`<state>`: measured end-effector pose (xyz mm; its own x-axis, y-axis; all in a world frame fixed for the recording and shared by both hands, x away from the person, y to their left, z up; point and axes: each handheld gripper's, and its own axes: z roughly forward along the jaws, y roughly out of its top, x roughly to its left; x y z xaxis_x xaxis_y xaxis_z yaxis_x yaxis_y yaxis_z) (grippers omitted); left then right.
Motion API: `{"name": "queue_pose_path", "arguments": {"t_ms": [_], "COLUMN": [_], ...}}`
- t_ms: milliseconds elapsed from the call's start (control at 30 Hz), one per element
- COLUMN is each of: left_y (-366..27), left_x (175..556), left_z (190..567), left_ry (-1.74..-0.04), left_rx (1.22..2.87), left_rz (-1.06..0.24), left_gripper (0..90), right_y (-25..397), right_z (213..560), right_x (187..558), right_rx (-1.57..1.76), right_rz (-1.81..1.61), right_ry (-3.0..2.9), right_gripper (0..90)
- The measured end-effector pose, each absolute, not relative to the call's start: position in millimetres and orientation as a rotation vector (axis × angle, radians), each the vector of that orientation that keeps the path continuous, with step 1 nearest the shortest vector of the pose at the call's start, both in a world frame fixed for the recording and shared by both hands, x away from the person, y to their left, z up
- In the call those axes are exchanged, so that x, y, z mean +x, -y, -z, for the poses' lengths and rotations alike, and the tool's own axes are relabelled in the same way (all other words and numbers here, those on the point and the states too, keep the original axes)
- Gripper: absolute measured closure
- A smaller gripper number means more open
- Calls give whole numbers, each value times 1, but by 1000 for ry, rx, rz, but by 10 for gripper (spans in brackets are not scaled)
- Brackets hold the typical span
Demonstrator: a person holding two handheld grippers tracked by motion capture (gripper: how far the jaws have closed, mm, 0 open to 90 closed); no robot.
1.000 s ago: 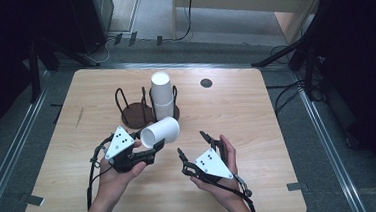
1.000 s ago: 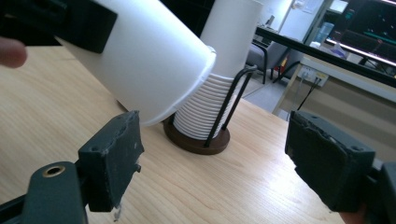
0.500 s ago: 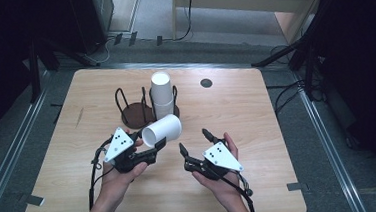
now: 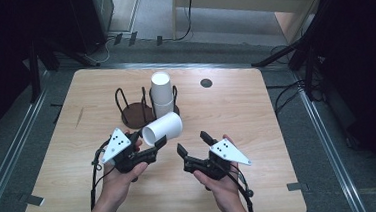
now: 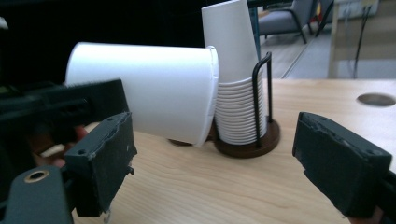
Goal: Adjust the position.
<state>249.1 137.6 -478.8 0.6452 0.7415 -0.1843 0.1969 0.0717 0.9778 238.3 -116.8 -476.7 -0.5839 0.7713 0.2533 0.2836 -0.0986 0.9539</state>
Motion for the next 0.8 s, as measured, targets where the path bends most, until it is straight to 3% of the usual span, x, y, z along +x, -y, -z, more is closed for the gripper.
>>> {"name": "queue_pose_path", "arguments": {"t_ms": [800], "left_y": [-130], "left_x": [245], "left_z": [487], "left_ry": [-777], "left_rx": [1417], "left_rz": [-550], "left_gripper": [354], "right_y": [115], "right_z": [464], "right_x": [241], "right_rx": [1672], "right_rz": [-2035], "right_ry": [-1606], "right_gripper": [131]}}
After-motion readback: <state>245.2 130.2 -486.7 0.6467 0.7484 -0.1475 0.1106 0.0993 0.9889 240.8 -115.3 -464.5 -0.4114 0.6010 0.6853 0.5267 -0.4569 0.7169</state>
